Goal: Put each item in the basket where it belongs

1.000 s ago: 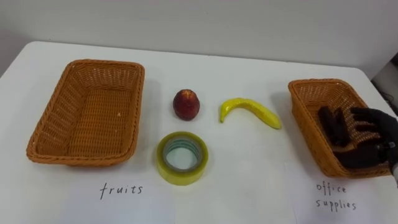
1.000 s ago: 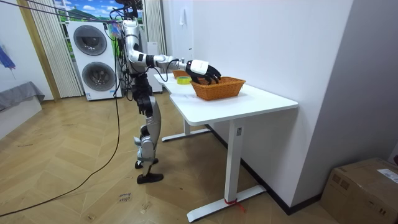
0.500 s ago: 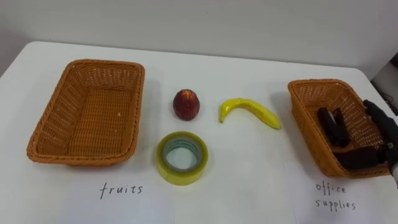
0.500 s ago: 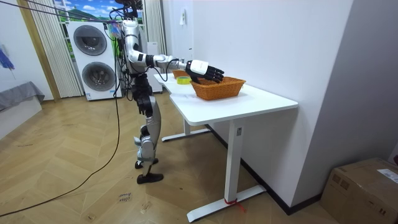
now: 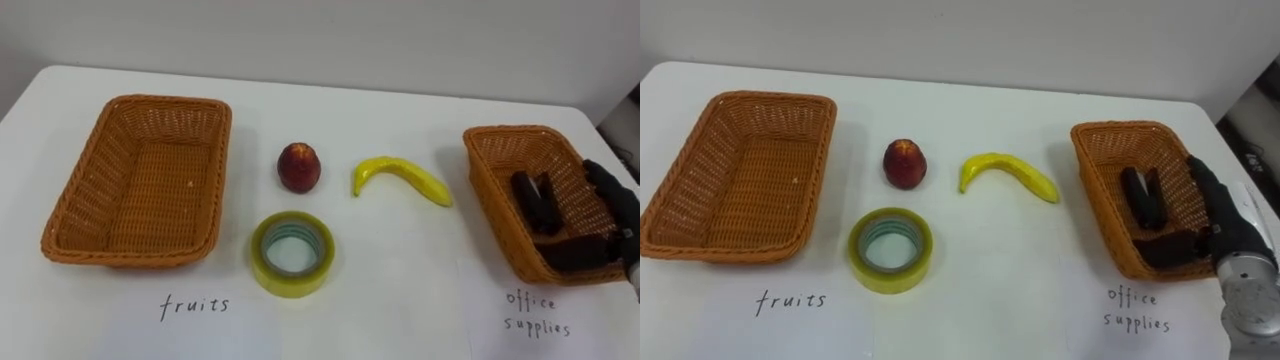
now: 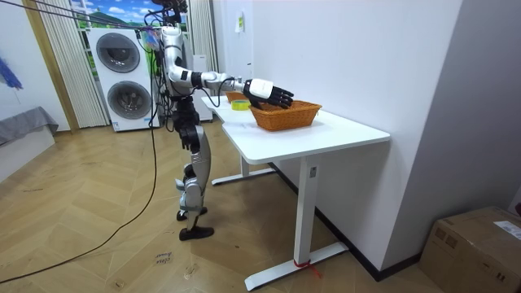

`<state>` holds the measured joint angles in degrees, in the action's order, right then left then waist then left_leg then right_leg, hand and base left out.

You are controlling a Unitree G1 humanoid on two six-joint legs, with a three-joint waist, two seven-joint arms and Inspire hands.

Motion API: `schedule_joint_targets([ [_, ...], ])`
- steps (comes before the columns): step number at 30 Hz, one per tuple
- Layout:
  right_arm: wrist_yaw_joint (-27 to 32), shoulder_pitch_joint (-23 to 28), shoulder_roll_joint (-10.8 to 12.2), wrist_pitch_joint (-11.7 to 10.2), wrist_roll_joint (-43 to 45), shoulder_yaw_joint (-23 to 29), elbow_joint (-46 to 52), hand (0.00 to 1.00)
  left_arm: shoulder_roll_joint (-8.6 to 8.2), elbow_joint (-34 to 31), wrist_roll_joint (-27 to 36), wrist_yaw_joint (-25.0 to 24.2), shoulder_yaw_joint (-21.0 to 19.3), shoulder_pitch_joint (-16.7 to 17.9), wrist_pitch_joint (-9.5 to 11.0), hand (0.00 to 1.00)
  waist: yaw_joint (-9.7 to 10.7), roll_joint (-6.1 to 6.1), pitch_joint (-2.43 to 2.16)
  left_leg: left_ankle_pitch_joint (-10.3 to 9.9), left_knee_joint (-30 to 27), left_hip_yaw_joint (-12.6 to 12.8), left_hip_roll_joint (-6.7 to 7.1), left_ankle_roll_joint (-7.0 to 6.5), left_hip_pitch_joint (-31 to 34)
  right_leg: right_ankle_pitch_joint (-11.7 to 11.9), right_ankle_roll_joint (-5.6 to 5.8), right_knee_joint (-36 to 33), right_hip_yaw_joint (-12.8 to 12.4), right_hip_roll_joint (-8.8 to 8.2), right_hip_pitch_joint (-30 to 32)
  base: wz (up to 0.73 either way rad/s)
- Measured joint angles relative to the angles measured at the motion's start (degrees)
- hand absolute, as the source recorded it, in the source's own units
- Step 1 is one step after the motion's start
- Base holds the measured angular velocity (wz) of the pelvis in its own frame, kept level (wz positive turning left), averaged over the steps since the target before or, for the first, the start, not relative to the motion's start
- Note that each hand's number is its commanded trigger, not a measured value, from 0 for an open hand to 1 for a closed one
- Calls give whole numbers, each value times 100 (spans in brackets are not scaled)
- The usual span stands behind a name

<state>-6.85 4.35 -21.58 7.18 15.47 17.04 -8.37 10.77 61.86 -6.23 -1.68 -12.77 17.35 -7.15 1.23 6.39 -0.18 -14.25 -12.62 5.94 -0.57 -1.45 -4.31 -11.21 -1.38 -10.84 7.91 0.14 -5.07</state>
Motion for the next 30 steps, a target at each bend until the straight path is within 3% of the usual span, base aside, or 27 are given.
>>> schedule_joint_targets([
  [5, 77, -53, 0, -3, -571, 0, 221, 0, 13, 12, 161, 5, 3, -3, 19, 0, 0, -23, 24, 0, -1, -13, 4, 0, -46, 0, 0, -4, 4, 3, -50, 0],
  [19, 881, -361, 1, -11, -352, -8, 1192, 0, 12, 7, 217, 3, 107, -6, 12, 0, -24, 25, 43, -1, 4, -7, 12, -1, -27, 0, 0, -4, 5, -1, -29, 0],
  [24, 1250, -766, 1, -18, -500, -21, 1281, 0, 14, 0, 225, 29, 128, -31, 63, 0, -85, -24, 31, -1, 5, -4, 0, -2, -41, 0, 1, -66, 12, -1, 18, 0],
  [28, 1420, -766, 2, -59, -521, -33, 1549, 0, 11, -4, 208, 107, 183, -37, 159, 0, -177, -71, 18, -1, -3, -25, 7, -2, -44, 0, 1, -73, 42, -5, 8, 0],
  [30, 1430, -766, 6, -60, -516, -137, 1815, 0, 6, -2, 207, 104, 187, -19, 157, 0, -190, -125, 45, -1, -2, -19, 6, -2, -28, 0, 1, -73, 52, -4, 6, 0],
])
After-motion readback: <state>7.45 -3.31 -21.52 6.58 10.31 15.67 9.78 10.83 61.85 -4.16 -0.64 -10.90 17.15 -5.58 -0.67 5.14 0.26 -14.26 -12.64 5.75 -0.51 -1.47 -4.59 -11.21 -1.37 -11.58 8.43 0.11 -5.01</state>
